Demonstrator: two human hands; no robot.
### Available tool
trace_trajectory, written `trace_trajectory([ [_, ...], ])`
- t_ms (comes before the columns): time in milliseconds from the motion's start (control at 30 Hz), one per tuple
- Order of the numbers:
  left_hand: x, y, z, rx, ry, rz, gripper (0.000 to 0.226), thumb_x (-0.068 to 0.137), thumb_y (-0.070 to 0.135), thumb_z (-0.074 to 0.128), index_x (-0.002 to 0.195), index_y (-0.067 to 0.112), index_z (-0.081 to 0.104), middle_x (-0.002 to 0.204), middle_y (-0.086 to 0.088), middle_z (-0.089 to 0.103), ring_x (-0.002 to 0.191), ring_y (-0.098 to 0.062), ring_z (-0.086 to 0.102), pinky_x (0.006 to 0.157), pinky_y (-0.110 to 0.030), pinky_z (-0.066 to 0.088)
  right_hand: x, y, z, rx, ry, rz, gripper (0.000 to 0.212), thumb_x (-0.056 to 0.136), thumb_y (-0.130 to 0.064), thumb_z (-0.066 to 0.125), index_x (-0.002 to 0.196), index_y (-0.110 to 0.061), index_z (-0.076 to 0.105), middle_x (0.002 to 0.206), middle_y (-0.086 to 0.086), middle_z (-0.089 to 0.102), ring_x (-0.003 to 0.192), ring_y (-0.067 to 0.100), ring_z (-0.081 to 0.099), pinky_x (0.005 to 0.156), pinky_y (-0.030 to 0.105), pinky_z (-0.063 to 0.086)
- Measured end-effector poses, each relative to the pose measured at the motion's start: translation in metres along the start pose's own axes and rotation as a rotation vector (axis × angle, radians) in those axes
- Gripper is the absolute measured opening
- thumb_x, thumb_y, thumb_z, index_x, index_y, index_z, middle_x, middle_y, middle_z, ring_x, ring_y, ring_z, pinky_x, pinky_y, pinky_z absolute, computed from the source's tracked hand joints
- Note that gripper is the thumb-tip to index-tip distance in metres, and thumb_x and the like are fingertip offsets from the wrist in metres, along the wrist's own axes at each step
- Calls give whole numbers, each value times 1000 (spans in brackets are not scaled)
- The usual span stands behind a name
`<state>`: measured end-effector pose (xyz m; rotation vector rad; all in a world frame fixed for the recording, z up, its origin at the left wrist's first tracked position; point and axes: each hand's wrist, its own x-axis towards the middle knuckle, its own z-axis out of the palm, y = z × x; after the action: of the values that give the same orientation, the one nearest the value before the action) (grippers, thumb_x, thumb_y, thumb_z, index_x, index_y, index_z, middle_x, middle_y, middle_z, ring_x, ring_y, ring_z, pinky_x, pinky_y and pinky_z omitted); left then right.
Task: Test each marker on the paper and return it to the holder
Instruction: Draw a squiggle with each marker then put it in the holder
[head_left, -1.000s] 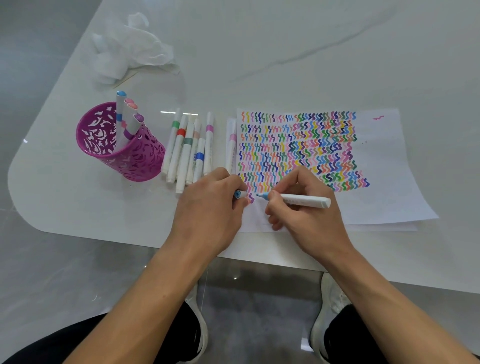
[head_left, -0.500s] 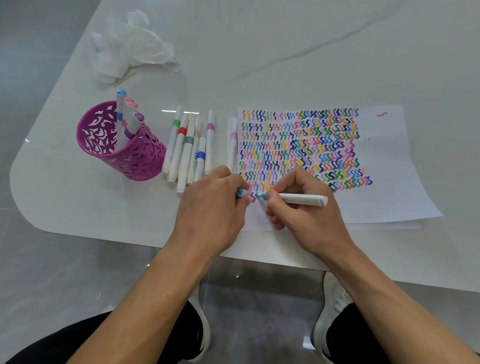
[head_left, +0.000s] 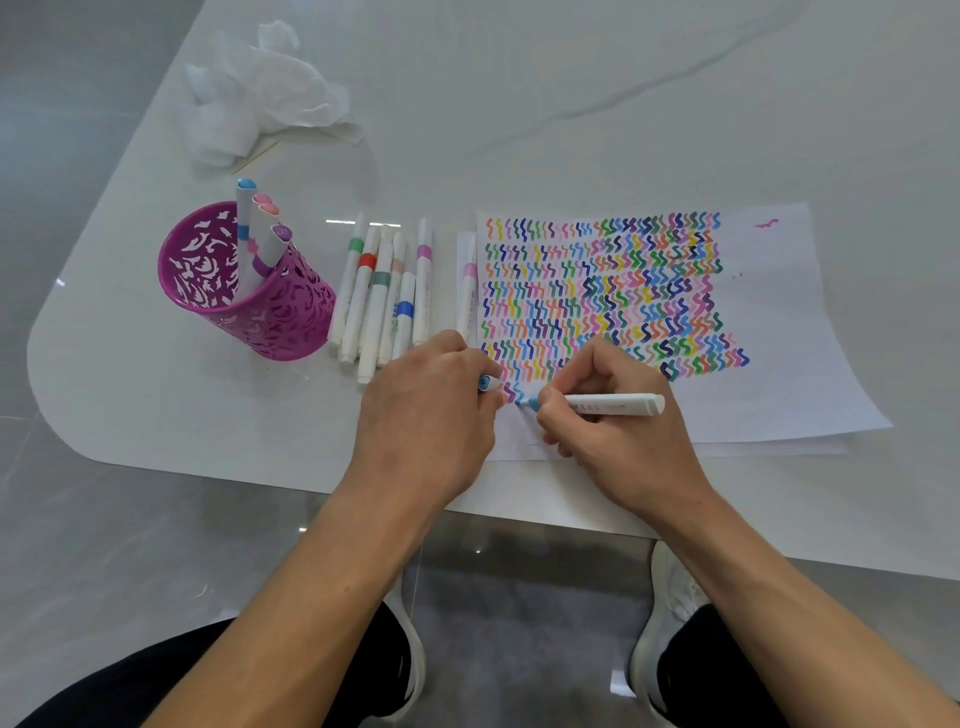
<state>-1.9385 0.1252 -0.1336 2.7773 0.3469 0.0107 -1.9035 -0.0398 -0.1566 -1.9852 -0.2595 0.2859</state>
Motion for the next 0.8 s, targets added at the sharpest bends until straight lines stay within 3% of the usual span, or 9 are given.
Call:
trace_trajectory([
  [133, 1, 0, -2, -4, -8, -1, 36, 85, 47, 72, 117, 29, 72, 110, 9, 67, 82, -7, 53, 70, -20, 42, -1, 1, 0, 45, -6, -7, 15, 91, -22, 75, 82, -21, 63, 73, -1, 72, 65, 19, 71, 59, 47, 61],
  [267, 2, -1, -4, -31, -4, -5, 33, 85, 46, 72, 114, 29, 73, 106, 10, 68, 78, -7, 54, 64, -12, 37, -4, -2, 1, 109, 64, -73, 13, 91, -36, 69, 87, -26, 61, 75, -1, 73, 63, 17, 72, 53, 34, 59],
  [433, 3, -5, -11, -120, 18, -33, 26, 86, 39, 74, 110, 29, 74, 96, 12, 67, 72, -6, 57, 64, -10, 37, -7, -8, 3, 143, 159, -190, 11, 91, -37, 67, 94, -30, 58, 76, -5, 70, 67, 19, 72, 56, 38, 61],
  [567, 4, -3, -17, -231, 47, -59, 24, 87, 33, 74, 111, 31, 71, 87, 20, 58, 67, 5, 58, 59, -3, 36, -2, -15, -4, 168, 238, -224, 15, 90, -31, 69, 99, -27, 57, 80, -6, 67, 68, 16, 69, 57, 21, 53],
  [633, 3, -2, -19, -338, 59, -89, 22, 88, 31, 73, 110, 32, 71, 84, 23, 60, 72, 4, 61, 53, -3, 40, 1, -18, -8, 201, 244, -194, 15, 90, -26, 72, 99, -23, 61, 81, -7, 68, 71, 16, 69, 58, 20, 52],
  [700, 3, -1, -20, -508, 66, -133, 16, 91, 28, 71, 106, 31, 70, 84, 22, 65, 77, 6, 62, 54, -4, 43, 4, -18, -11, 232, 225, -150, 10, 91, -21, 75, 97, -20, 67, 82, -6, 71, 73, 19, 69, 58, 29, 56],
  [800, 6, 1, -22, -762, 55, -195, 12, 94, 25, 66, 105, 30, 70, 88, 14, 73, 70, -2, 65, 57, -11, 50, 5, -20, -13, 289, 191, -87, 9, 91, -20, 77, 97, -27, 74, 88, -7, 75, 76, 20, 72, 60, 29, 60],
])
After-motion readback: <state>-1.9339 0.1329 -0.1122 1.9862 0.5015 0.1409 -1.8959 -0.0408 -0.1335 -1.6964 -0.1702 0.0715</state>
